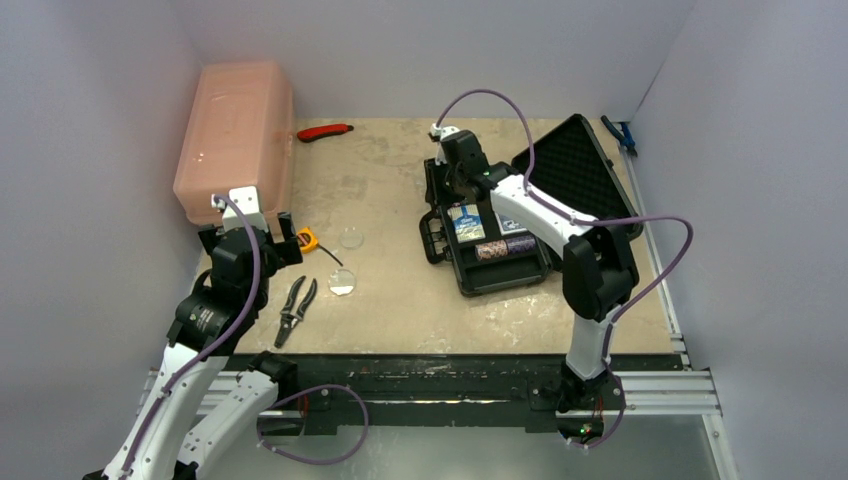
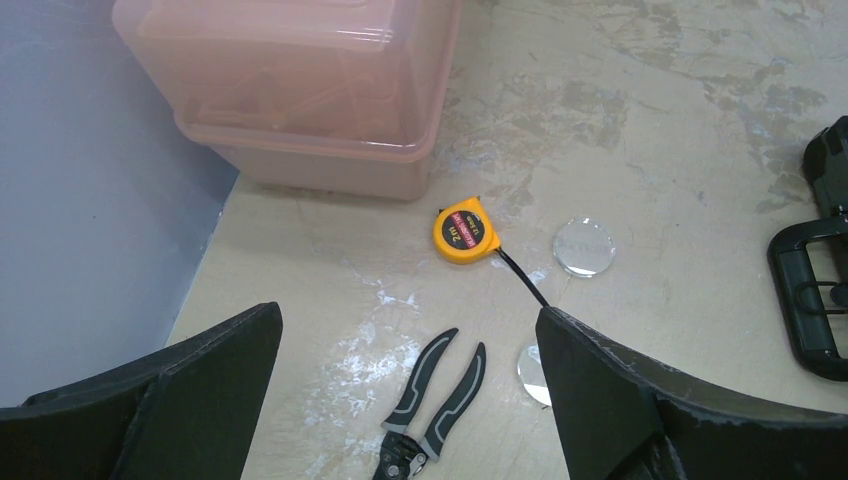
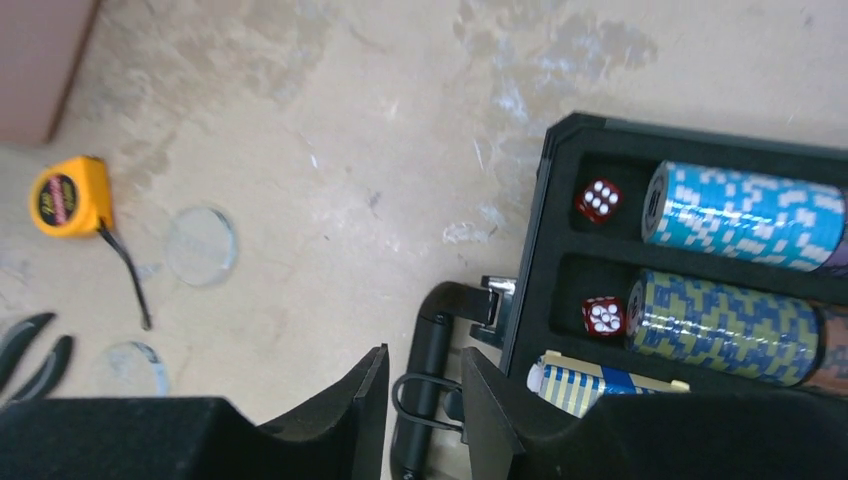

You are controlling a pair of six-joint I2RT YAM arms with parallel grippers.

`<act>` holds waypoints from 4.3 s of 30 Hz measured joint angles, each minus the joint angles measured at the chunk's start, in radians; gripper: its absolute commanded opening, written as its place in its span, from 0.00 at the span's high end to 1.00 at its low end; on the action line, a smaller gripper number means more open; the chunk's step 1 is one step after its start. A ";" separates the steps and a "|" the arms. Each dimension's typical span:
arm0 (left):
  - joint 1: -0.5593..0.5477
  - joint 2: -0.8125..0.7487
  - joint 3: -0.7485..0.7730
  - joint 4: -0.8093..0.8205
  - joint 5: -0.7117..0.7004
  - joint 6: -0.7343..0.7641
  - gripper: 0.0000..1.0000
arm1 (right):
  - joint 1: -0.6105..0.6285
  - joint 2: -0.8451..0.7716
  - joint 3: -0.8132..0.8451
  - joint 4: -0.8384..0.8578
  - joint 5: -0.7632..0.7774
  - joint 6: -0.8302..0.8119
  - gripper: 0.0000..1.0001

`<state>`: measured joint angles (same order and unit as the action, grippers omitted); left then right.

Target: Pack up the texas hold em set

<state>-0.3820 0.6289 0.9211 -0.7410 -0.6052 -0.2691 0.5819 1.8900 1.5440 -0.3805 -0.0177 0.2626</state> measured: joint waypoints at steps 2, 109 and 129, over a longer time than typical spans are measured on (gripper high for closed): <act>0.000 -0.001 0.000 0.000 0.000 0.000 0.00 | 0.000 -0.022 0.015 0.000 0.011 0.011 0.66; 0.000 0.005 0.000 0.000 0.029 0.000 0.00 | 0.007 -0.134 -0.325 0.039 0.255 0.070 0.80; 0.000 0.151 0.003 -0.045 0.135 -0.082 0.00 | 0.007 -0.487 -0.478 0.000 0.267 0.058 0.22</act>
<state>-0.3820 0.7799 0.9237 -0.7856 -0.4698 -0.3511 0.5892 1.4033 1.0664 -0.3809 0.2493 0.3202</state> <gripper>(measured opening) 0.998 0.741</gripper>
